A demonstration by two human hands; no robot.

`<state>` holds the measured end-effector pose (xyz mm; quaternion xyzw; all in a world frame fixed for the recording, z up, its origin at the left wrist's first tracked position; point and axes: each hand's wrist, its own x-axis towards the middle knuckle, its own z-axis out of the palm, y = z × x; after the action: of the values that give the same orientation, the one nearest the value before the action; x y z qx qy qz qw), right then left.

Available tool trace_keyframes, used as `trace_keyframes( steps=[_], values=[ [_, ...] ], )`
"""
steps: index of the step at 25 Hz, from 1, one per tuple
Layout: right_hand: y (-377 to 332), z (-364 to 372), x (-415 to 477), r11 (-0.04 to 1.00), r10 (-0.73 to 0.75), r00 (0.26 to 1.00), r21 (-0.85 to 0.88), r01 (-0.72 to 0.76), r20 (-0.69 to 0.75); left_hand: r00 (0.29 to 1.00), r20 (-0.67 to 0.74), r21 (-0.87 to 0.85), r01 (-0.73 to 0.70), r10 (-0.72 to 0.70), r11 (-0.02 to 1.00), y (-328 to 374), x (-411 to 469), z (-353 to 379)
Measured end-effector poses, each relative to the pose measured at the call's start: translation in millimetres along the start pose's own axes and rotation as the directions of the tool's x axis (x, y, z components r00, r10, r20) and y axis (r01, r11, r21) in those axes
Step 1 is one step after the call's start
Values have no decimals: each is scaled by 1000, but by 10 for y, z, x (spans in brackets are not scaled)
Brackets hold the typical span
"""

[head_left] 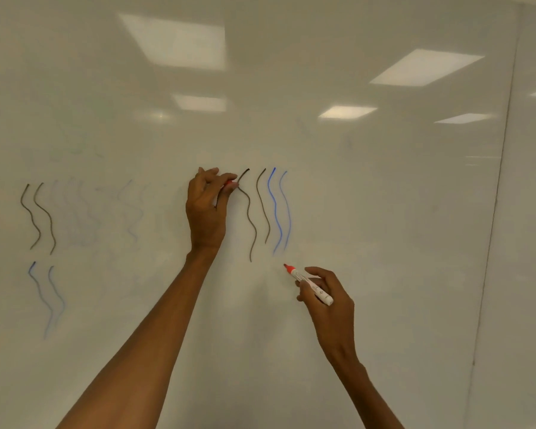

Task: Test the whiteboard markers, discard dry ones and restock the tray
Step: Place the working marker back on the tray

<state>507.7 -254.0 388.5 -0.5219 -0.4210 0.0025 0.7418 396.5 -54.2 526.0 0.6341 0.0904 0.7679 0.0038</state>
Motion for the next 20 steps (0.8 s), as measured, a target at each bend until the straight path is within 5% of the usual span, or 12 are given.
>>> trace_keyframes(
  steps=[4,9,13,20],
  values=[
    [-270,216,-37,908,158,979,370,-196,130,947,14,-239,314,-320,919,406,-233,-383],
    [-444,674,-247,770,256,941,542,-337,221,689,215,-397,709,-692,583,485,-604,-873],
    [-489,954,-424,744,276,940,574,-342,201,585,284,-390,794,-760,465,372,-688,-1197],
    [-577,1245,-698,780,285,936,517,-352,208,576,308,-384,803,-757,455,292,-798,-1605]
  ],
)
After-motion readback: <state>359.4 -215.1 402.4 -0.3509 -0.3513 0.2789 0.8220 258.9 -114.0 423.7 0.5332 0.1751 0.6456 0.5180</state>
